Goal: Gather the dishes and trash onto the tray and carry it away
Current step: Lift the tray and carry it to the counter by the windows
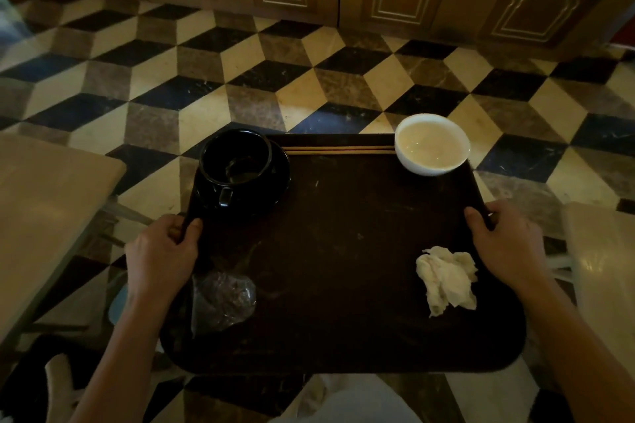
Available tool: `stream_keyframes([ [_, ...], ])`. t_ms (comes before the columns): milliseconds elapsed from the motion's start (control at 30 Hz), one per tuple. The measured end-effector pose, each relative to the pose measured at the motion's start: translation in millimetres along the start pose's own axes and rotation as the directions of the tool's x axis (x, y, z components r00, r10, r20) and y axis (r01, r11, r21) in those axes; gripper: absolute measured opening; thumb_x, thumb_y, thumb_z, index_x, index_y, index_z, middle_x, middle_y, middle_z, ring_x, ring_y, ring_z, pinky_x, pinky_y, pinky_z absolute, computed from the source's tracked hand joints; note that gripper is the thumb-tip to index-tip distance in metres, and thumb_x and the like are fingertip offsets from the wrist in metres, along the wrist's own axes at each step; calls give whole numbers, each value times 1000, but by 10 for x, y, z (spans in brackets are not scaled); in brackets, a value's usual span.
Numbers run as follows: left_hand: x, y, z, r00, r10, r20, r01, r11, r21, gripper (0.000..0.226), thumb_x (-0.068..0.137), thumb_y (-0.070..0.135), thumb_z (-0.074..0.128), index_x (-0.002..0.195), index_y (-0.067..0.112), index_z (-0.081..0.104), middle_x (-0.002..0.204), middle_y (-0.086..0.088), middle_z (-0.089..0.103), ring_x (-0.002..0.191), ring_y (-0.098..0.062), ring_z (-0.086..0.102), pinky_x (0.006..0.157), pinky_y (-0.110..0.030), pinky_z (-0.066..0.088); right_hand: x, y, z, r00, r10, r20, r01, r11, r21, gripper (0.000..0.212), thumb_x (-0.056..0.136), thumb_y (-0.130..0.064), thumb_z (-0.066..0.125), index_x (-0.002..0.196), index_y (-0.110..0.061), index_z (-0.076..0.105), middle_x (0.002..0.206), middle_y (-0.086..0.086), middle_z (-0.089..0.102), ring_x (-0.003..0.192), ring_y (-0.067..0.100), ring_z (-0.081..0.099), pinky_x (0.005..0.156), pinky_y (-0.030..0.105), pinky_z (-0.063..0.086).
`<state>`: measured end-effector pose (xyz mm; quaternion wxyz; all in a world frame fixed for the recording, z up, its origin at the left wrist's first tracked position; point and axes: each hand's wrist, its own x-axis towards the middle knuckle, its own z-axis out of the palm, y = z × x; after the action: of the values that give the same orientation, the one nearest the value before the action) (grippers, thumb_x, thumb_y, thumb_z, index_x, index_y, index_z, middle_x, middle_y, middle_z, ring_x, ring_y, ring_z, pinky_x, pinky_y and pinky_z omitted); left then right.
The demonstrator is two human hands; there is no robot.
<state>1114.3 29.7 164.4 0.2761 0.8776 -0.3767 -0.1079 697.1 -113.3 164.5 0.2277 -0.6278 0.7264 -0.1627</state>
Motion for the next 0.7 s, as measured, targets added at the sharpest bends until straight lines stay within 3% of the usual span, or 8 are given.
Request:
stream_keyframes([
  [133, 325, 255, 129, 999, 14, -42, -13, 1000, 9, 20, 94, 28, 63, 90, 9, 66, 78, -5, 63, 67, -15, 50, 55, -23, 31, 496, -124, 8, 1000, -22, -7, 23, 1000, 9, 34, 101, -38, 50, 116, -10, 60, 79, -6, 56, 77, 19, 58, 68, 35, 44],
  [300, 785, 462, 260, 997, 18, -75, -17, 1000, 10, 23, 94, 31, 64, 89, 9, 69, 77, -7, 66, 72, -24, 59, 60, -32, 38, 1061, -352, -9, 998, -61, -19, 61, 998, 6, 30, 102, -39, 49, 110, -12, 60, 76, -7, 60, 68, 12, 57, 60, 33, 42],
  [400, 1034, 596, 306, 996, 28, -86, -29, 1000, -4, 23, 93, 32, 65, 89, 10, 69, 78, -7, 68, 73, -25, 62, 60, -32, 41, 1321, -509, -16, 998, -56, -22, 56, 998, -5, 30, 101, -39, 50, 112, -11, 55, 76, -8, 52, 77, 20, 55, 63, 34, 37],
  [600, 1569, 821, 399, 998, 24, -55, -25, 1000, -8, 19, 94, 30, 63, 94, 12, 67, 80, -5, 64, 71, -19, 58, 59, -30, 38, 1854, -831, 65, 999, -50, -6, 50, 999, 3, 35, 100, -42, 50, 114, -11, 58, 86, 2, 61, 82, 27, 63, 72, 42, 52],
  [700, 1911, 903, 467, 996, 24, -81, -22, 1000, 22, 19, 94, 31, 63, 91, 13, 68, 77, -5, 65, 71, -21, 59, 62, -33, 40, 2121, -1050, 136, 999, -44, -21, 44, 999, 15, 29, 101, -39, 52, 108, -11, 56, 84, 4, 59, 81, 25, 57, 70, 39, 46],
])
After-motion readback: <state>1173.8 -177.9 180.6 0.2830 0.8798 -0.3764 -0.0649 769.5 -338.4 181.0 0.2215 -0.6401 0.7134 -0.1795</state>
